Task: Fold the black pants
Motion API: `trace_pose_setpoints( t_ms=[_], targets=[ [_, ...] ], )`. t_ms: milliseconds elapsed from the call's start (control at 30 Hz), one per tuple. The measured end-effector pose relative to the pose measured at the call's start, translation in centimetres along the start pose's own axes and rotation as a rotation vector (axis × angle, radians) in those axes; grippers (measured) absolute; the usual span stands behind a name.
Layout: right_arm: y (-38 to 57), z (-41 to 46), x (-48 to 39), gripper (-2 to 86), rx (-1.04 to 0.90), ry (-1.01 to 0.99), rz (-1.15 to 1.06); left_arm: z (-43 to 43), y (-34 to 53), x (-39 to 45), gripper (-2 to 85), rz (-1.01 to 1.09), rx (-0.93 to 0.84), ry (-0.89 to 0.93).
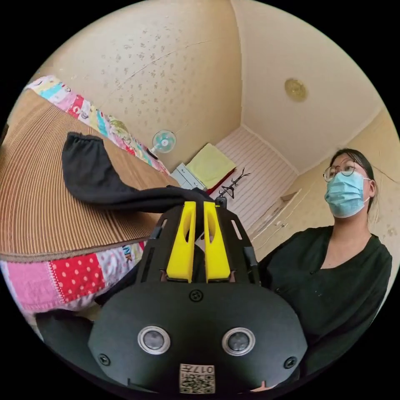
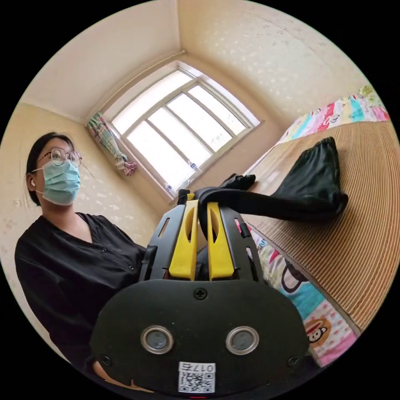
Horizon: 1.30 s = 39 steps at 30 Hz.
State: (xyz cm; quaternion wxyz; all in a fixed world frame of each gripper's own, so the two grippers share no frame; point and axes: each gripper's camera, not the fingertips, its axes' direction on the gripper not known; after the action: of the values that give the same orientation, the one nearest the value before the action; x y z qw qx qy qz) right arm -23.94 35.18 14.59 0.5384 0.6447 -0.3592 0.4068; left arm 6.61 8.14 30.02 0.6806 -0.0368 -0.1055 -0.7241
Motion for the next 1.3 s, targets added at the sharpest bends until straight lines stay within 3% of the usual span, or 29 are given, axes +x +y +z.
trace_pose_setpoints(
  t_ms=[233, 333, 533, 700, 800, 1000, 1100, 1200, 1300],
  targets=[
    [-6.9, -5.4, -17.5, 1.4, 0.147, 0.038, -0.385, -0.7, -11.2, 19.5, 3.6, 0.434, 0.123, 0.059],
    [-9.6, -7.1, -22.9, 1.3, 0.211, -0.009, -0.463, -0.7, -14.4, 24.5, 3.6, 0.535, 0.197, 0.152],
    [-14.4, -8.4, -29.1, 1.2, 0.263, 0.038, -0.533, 0.8, -19.4, 29.0, 3.8, 0.563, 0.262, 0.168],
    [-17.3, -7.6, -25.1, 1.0, 0.302, 0.135, -0.416, 4.8, -22.0, 24.6, 3.7, 0.513, 0.255, -0.046],
    [-20.8, -6.6, -19.5, 1.0, 0.314, 0.292, -0.312, 8.8, -26.9, 19.0, 3.7, 0.402, 0.181, -0.151],
    [-29.2, -4.5, -5.3, 1.1, 0.241, 0.45, -0.064, 16.1, -35.6, 1.0, 3.8, 0.015, -0.025, -0.07],
    [-27.8, -2.3, 1.7, 1.1, 0.133, 0.547, 0.036, 19.3, -31.2, -6.6, 3.9, -0.136, -0.159, -0.159],
    [-21.7, 0.8, 7.4, 1.3, -0.01, 0.595, 0.11, 22.9, -23.1, -9.2, 3.9, -0.029, -0.37, -0.303],
    [-12.5, 2.2, 9.2, 1.6, -0.058, 0.517, 0.064, 23.4, -13.1, -9.6, 3.9, 0.012, -0.447, -0.204]
  ],
)
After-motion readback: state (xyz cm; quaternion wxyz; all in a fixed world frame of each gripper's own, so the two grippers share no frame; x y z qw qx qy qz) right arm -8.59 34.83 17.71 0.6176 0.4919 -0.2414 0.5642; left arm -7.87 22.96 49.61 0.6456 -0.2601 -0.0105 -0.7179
